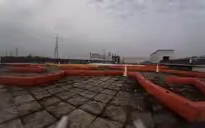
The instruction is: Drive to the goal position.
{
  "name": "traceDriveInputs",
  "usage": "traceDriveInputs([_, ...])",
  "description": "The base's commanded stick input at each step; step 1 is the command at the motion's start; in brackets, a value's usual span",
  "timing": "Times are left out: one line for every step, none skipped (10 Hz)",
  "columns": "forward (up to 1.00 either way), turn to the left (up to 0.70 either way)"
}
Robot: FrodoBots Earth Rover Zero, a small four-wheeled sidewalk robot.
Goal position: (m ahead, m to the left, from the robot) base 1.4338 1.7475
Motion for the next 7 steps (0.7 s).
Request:
traceDriveInputs([0.7,0.0])
traceDriveInputs([0.7,0.0])
traceDriveInputs([0.7,0.0])
traceDriveInputs([0.7,0.0])
traceDriveInputs([0.7,0.0])
traceDriveInputs([0.7,0.0])
traceDriveInputs([0.7,0.0])
